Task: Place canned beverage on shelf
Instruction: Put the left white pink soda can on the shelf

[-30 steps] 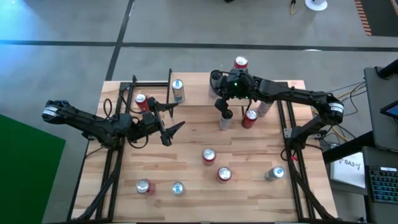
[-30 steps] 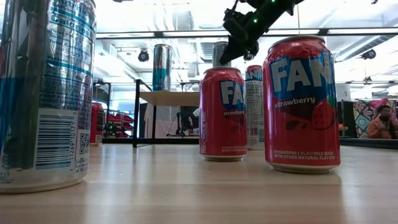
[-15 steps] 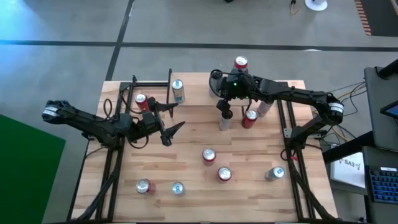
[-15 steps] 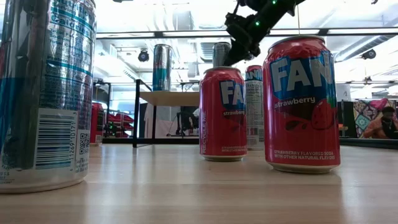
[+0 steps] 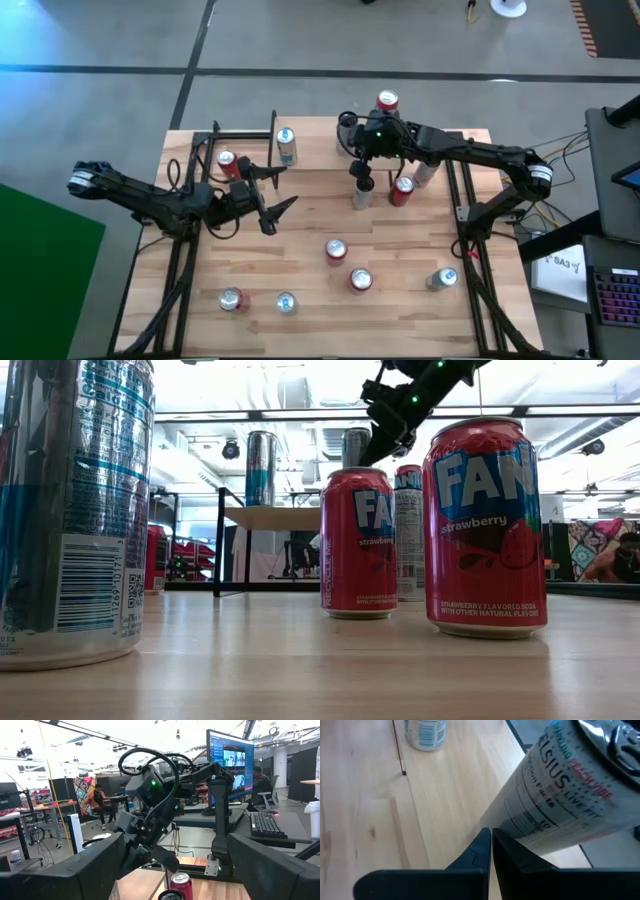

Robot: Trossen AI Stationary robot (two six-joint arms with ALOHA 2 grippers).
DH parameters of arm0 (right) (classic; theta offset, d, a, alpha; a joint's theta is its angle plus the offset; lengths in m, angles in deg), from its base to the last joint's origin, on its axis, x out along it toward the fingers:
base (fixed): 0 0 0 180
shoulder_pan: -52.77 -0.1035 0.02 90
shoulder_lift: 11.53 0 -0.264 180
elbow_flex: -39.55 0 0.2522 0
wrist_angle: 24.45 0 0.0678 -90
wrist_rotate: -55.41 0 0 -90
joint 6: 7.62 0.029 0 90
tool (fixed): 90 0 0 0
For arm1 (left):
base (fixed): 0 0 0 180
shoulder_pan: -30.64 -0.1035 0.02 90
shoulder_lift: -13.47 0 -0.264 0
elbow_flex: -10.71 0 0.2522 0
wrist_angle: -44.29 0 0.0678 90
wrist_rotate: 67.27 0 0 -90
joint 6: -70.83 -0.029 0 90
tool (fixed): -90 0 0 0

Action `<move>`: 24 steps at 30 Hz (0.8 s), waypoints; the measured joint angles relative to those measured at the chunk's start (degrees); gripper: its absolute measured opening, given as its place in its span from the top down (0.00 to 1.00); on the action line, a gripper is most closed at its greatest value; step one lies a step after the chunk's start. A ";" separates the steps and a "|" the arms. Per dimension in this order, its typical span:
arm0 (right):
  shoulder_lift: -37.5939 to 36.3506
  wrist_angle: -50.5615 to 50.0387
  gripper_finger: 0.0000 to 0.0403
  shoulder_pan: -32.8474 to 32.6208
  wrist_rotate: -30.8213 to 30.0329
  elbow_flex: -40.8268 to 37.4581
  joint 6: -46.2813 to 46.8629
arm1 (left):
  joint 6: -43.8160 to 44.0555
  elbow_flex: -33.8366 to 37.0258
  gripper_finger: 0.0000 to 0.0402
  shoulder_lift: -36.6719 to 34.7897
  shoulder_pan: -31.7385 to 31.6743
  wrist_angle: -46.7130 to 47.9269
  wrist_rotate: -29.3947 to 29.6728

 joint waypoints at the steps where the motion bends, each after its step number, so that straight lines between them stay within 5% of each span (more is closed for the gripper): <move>1: 0.12 0.13 0.98 0.19 -0.13 0.00 -0.03 | -0.02 0.00 0.16 0.00 0.01 0.00 0.00; 24: 4.56 4.57 0.98 1.70 -3.30 0.00 -4.58 | -0.02 0.00 0.16 0.00 0.01 -0.02 0.32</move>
